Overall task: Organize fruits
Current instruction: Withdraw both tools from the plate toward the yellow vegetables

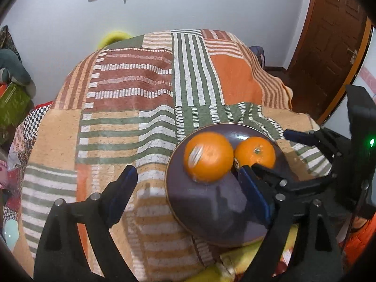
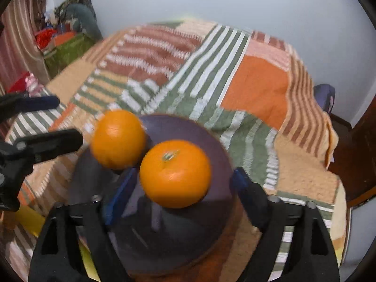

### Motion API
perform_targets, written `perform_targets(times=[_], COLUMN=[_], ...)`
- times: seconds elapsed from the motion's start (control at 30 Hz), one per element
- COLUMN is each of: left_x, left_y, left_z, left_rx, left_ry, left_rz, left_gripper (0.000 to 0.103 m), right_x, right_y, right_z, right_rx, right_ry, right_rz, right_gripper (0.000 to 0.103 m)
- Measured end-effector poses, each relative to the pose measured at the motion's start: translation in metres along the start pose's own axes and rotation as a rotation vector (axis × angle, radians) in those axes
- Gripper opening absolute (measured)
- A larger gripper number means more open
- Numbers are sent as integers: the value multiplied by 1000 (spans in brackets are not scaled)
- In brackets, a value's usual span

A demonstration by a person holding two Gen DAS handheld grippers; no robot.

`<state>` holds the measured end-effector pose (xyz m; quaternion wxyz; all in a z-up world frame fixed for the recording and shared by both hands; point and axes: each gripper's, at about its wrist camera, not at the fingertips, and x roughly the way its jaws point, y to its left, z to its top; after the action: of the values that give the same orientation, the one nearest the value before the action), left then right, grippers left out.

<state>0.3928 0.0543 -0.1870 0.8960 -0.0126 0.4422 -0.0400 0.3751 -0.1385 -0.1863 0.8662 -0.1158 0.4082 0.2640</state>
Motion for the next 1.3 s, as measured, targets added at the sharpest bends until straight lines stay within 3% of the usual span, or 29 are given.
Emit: perform_targets(times=[0.3,0.6,0.8,1.1,1.3], left_x=[-37,-19,7,20,17], left_y=[9,8,0,-14,-24], left_z=[-38,-82,-89,-86,-87], left_rx=[14,47,86,165,170], left_ry=[17,123,206,210,205], left_rz=[44,92,86,128,116], left_gripper=[88,88,88,88,76], right_x=[-57,-65,-53,-40,-52], right_y=[8,7,1,3,1], right_z=[-16,-75,-98,-98,-102], right_rx=[-32,-52,-33,-21,1], right_ry=[-50,39,95,108,81], right_rz=[-18,-76,-94,-75,-35], right_gripper=[84,85,85,85,76])
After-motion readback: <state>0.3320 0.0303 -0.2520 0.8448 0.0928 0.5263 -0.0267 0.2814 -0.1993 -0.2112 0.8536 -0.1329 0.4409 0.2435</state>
